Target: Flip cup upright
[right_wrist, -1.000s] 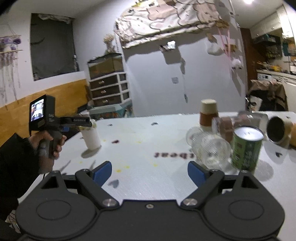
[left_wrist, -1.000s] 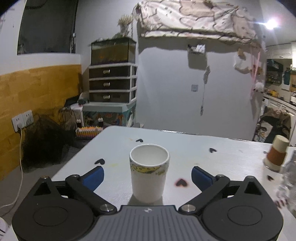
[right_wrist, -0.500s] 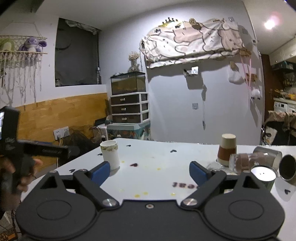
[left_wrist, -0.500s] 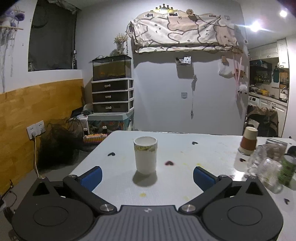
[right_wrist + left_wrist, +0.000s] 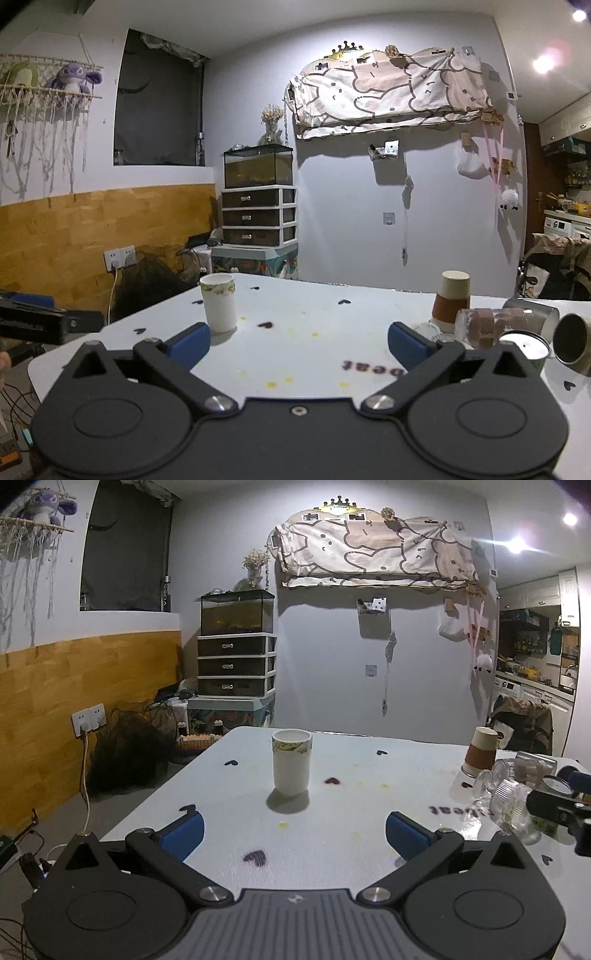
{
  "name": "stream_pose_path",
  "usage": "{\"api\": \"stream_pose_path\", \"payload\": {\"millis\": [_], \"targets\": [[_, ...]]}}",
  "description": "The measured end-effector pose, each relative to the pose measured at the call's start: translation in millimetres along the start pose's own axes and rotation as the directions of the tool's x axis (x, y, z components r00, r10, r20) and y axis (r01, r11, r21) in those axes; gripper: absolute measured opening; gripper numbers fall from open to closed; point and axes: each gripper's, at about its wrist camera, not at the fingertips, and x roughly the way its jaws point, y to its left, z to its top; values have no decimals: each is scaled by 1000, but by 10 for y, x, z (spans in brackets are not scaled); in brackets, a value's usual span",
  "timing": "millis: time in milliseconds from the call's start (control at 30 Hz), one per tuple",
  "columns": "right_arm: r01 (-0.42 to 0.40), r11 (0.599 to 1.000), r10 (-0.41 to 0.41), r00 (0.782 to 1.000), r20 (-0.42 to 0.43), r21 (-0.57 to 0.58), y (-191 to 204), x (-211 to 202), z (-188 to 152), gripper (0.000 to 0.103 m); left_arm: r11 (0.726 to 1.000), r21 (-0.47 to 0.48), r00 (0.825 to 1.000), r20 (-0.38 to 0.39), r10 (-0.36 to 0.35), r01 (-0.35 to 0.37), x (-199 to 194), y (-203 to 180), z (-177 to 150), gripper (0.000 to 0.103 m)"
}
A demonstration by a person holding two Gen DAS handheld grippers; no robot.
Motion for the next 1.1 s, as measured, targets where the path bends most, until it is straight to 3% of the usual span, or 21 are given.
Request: {"api": "stream_pose_path", "payload": {"millis": [1100], "targets": [[25, 999, -25, 1000, -11, -44, 57, -179, -9, 103, 1000, 5, 1000, 20, 5, -5, -278, -16, -70, 103]]}}
